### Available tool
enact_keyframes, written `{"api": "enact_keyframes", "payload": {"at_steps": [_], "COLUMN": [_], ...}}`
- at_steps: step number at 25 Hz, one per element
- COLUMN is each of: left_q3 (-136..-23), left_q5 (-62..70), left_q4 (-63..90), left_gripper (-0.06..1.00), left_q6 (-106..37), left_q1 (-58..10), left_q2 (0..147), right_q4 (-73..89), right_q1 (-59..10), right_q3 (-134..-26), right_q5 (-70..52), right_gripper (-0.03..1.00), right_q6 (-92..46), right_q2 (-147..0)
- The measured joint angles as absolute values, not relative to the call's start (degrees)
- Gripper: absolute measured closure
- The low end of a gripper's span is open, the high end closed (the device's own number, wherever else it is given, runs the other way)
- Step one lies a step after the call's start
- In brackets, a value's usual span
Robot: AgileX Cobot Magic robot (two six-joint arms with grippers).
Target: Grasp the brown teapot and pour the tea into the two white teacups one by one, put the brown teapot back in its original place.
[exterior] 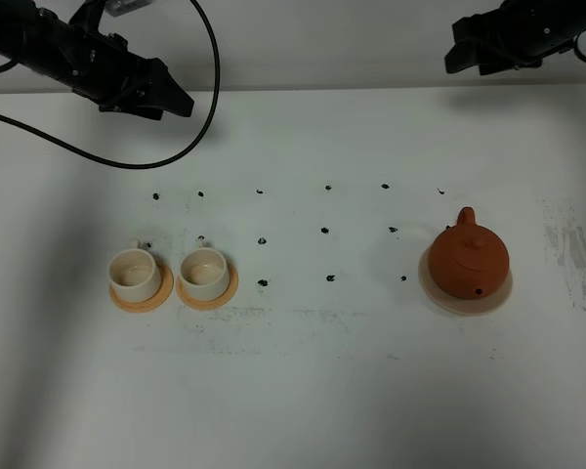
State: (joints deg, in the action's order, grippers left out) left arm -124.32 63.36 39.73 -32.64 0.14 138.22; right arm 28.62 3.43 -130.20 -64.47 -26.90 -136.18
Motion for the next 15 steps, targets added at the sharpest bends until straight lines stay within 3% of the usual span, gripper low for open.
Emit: {"api": "enact_keyframes", "payload": {"at_steps": [6, 15], "left_q3": [-122.44, -94.74], "left_q5": [63.80, 51.80], "left_q4": [28.71, 17.83], "left_gripper": [0.36, 0.36], "left_q6": [-28.45, -27.92], "left_q1": [0.14, 0.20], "left_q2": [131.91, 110.22], "right_q4": [20.69, 21.37], "right_q1": [3.43, 3.43], "right_q3": [-130.00, -121.80], "right_q5": [-69.27, -69.89], "right_gripper": [0.45, 0.45], "right_q6": [-24.42, -23.63], "right_q2": [-134.52, -125.89]}}
